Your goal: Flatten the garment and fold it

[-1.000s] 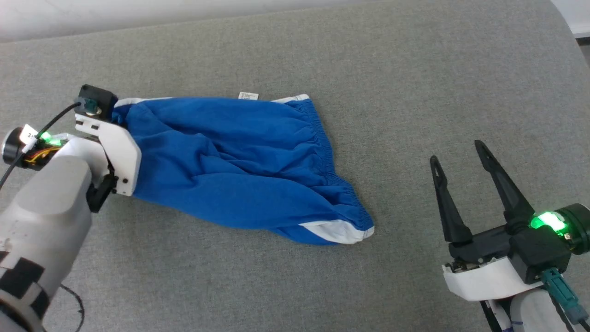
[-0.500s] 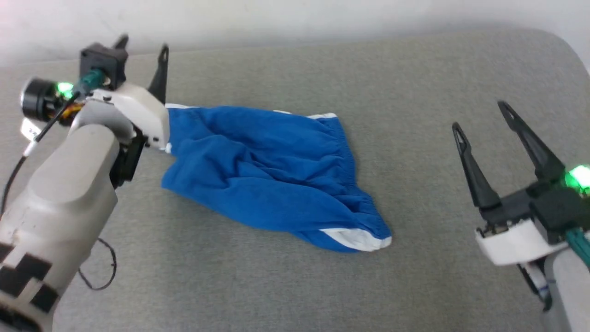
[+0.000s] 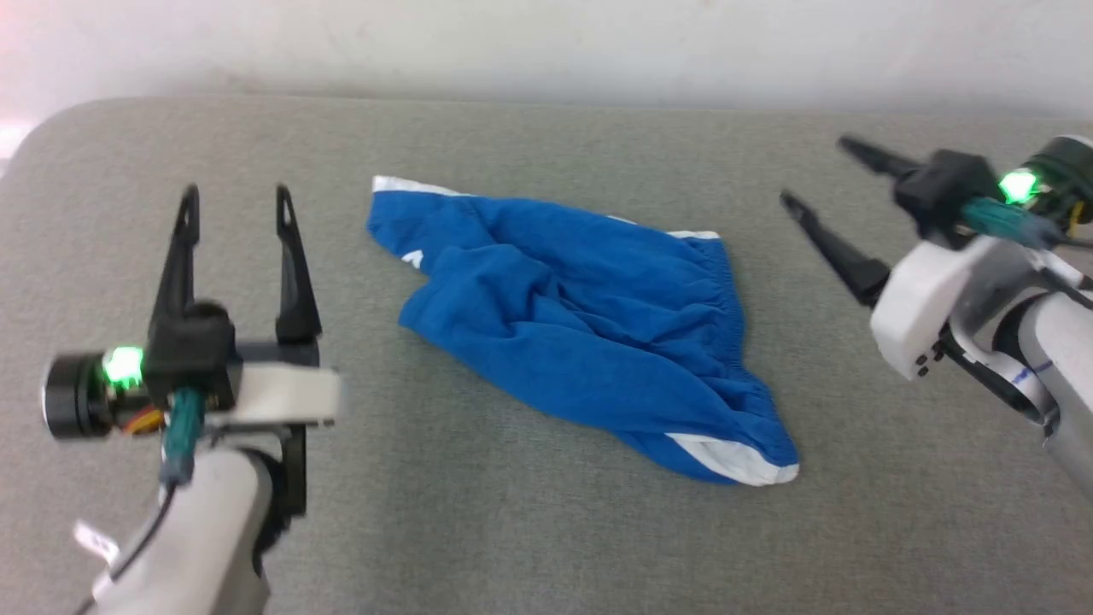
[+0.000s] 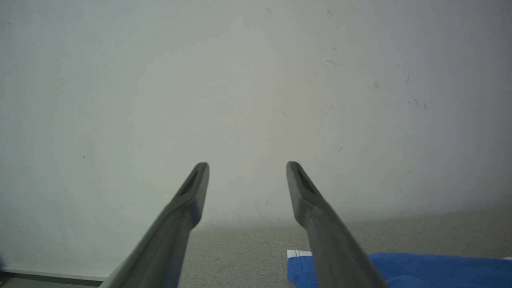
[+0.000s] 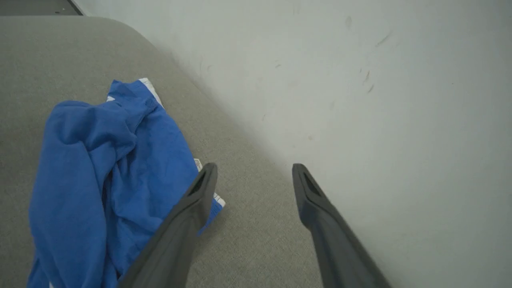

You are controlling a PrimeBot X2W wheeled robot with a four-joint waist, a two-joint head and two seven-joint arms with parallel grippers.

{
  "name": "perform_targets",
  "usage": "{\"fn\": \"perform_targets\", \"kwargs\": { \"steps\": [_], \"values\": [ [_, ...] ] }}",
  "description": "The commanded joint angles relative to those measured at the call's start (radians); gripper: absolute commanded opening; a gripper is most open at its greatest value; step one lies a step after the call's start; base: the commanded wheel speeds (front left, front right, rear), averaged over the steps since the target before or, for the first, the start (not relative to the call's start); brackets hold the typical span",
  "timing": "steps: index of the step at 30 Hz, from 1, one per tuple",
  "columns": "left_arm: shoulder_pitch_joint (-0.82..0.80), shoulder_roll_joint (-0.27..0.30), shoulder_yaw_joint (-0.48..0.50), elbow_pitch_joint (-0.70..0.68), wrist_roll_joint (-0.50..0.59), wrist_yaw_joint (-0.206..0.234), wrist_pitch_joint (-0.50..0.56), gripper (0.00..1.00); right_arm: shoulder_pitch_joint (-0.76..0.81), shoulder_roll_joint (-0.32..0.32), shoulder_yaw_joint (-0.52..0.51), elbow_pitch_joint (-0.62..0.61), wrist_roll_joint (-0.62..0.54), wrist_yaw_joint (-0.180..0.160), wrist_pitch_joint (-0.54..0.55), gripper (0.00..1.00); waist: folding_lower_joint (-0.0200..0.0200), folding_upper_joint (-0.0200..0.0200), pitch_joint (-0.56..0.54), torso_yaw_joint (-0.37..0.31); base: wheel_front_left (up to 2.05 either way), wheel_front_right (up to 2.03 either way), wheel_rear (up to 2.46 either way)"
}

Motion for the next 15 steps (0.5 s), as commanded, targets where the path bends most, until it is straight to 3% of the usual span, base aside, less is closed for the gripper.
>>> {"fn": "perform_targets", "kwargs": {
  "steps": [1, 8, 15],
  "values": [
    [0.025, -0.012, 0.015, -0.011, 0.015, 0.001, -0.005, 1.0, -0.027, -0.011, 0.029, 0.001, 0.028, -0.001, 0.026, 1.0, 0.0001, -0.0001, 0.0, 0.025, 0.0, 0.0, 0.0],
    [0.151, -0.129, 0.12, -0.077, 0.112, -0.042, -0.005, 1.0, -0.257, -0.089, 0.302, 0.061, 0.325, -0.001, 0.377, 1.0, 0.0001, -0.0001, 0.038, 0.072, 0.0, 0.0, 0.0],
    [0.154, -0.237, 0.156, -0.087, 0.182, -0.118, -0.005, 1.0, -0.415, -0.092, 0.461, 0.163, 0.446, -0.001, 0.538, 1.0, 0.0001, -0.0001, 0.117, 0.138, 0.0, 0.0, 0.0]
  ]
}}
